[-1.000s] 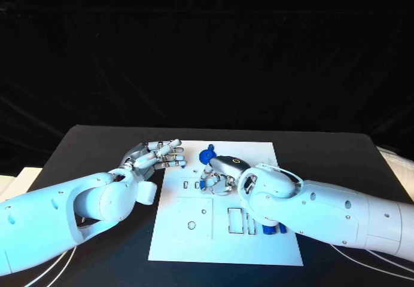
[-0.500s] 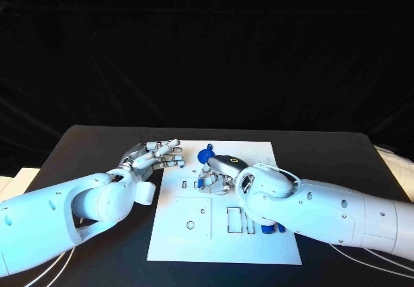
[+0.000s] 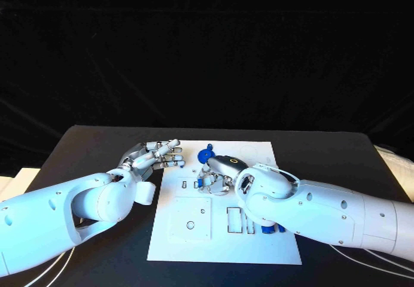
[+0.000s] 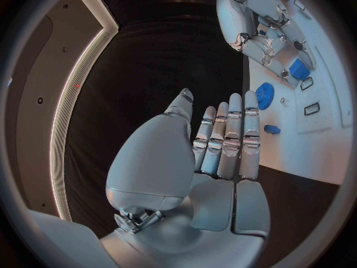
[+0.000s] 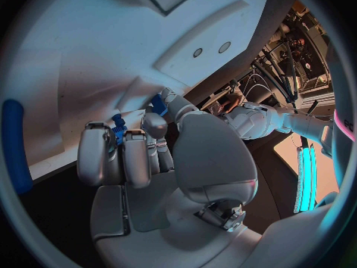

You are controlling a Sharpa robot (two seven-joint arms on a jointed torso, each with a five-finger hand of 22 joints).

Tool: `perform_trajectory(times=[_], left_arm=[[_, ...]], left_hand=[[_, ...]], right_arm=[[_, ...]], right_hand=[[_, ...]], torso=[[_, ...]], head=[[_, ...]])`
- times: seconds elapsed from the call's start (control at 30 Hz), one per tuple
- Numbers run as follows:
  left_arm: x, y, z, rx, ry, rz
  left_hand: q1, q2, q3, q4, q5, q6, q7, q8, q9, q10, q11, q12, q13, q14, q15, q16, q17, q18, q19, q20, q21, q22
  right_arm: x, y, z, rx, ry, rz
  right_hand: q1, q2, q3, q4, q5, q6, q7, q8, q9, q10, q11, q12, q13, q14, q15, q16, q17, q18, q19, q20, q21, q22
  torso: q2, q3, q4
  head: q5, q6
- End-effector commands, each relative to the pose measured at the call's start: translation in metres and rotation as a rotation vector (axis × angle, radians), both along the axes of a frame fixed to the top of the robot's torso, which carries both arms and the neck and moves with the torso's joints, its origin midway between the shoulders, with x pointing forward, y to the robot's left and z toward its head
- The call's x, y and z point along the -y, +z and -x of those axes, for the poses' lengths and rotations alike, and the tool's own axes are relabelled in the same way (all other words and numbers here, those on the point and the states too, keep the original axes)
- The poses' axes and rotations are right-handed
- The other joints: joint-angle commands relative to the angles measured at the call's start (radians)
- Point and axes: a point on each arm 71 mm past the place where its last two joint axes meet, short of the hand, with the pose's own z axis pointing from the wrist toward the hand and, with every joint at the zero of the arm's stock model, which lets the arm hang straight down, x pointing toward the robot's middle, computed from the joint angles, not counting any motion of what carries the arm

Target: Assemble the parts on the task board

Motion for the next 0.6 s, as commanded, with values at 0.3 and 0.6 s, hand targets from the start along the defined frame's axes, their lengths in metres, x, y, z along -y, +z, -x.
perform_trajectory(times=[0.3,0.6], left_arm=[[0.003,0.001,0.000,0.006,-0.026,0.009],[0.001,0.001,-0.001,0.036,-0.050,-0.066]], left_hand=[[0.000,0.007,0.001,-0.007,0.006,-0.004,0.001,-0.007,-0.001,-0.006,0.001,-0.006,-0.001,-0.002,0.004,-0.006,0.001,0.018,0.005,0.001,-0.005,-0.001],[-0.002,0.015,-0.008,-0.024,0.005,0.000,-0.009,-0.017,0.000,-0.003,-0.016,-0.015,0.000,0.125,-0.032,0.057,0.058,0.021,0.134,-0.037,0.073,0.037]], right_arm=[[0.003,0.004,0.004,0.058,-0.043,-0.076],[0.016,0.022,0.016,0.111,0.044,-0.279]], right_hand=[[-0.035,-0.040,-0.089,0.040,0.037,-0.053,0.008,-0.004,-0.004,-0.056,0.009,-0.066,-0.063,0.059,0.013,-0.001,0.040,0.013,-0.011,0.005,-0.015,-0.012],[-0.008,-0.031,-0.153,0.072,0.027,-0.075,0.014,-0.001,-0.004,-0.064,0.015,-0.055,-0.073,0.057,0.017,-0.007,0.033,0.014,-0.014,0.009,-0.020,-0.020]], torso=[[0.000,0.0011,0.0000],[-0.004,0.0035,-0.0018]], head=[[0.001,-0.001],[0.002,0.002]])
